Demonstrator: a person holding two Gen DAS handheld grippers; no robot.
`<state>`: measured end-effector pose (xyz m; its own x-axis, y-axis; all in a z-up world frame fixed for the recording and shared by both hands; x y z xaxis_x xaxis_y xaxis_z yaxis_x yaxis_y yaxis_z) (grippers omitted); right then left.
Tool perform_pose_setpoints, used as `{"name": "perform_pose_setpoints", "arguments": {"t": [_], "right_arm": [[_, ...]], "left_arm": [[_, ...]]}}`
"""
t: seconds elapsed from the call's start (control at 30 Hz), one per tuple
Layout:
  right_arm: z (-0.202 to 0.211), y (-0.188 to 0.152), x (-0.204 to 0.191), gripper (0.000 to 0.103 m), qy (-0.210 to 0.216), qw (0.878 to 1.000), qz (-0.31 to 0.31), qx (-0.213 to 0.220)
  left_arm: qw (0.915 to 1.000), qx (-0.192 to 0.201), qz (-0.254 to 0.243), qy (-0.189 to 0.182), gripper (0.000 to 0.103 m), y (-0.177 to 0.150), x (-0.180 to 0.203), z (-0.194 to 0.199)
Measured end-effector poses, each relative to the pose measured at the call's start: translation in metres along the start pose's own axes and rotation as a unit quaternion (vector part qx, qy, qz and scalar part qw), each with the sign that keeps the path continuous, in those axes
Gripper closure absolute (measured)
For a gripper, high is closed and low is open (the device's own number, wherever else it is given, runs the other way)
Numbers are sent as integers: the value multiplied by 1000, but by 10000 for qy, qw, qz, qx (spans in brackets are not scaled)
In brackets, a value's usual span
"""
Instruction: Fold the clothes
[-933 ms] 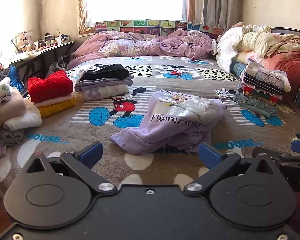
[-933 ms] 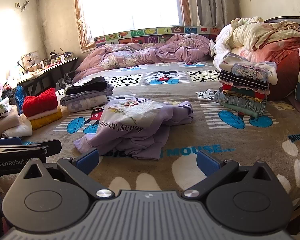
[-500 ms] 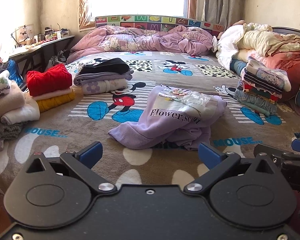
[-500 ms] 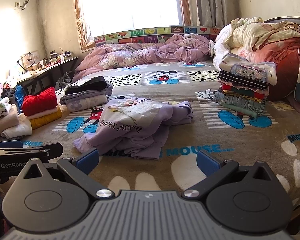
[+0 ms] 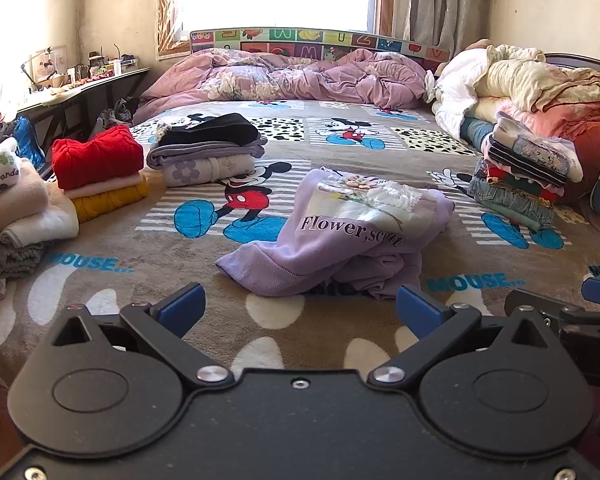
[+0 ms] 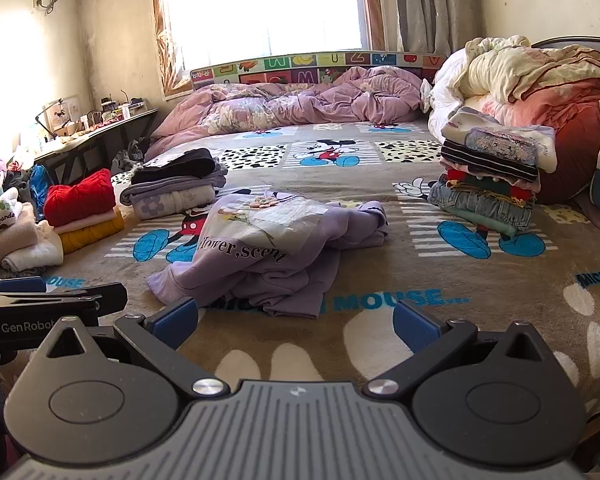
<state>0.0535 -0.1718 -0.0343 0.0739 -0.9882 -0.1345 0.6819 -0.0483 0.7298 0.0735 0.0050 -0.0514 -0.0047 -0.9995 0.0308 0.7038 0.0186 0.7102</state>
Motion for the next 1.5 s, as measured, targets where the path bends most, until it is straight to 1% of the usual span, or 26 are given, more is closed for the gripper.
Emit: {"name": "perform_pose_setpoints", "arguments": {"t": [1.03, 1.5], "right_arm": [[-11, -3, 0, 0, 41, 10000, -19, -88], [-31, -4, 10, 0, 75, 9995, -136, -276]], "left_arm": [[10000, -31, -26, -3, 0, -1, -1, -9], [9996, -245, -108, -38, 0, 0, 7, -30]]}}
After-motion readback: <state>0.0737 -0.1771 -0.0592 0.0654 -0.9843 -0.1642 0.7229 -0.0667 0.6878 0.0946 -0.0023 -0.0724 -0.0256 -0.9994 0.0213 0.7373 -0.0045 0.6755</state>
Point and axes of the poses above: each gripper's, at about its wrist camera, not at the fingertips, and z roughly against the way its jaws point, x to its right, y to its top, the point moved 8 cm from there along -z, roughly the way its jaws point, and after that the axes turned 12 degrees about -x, right-handed, at the moved point
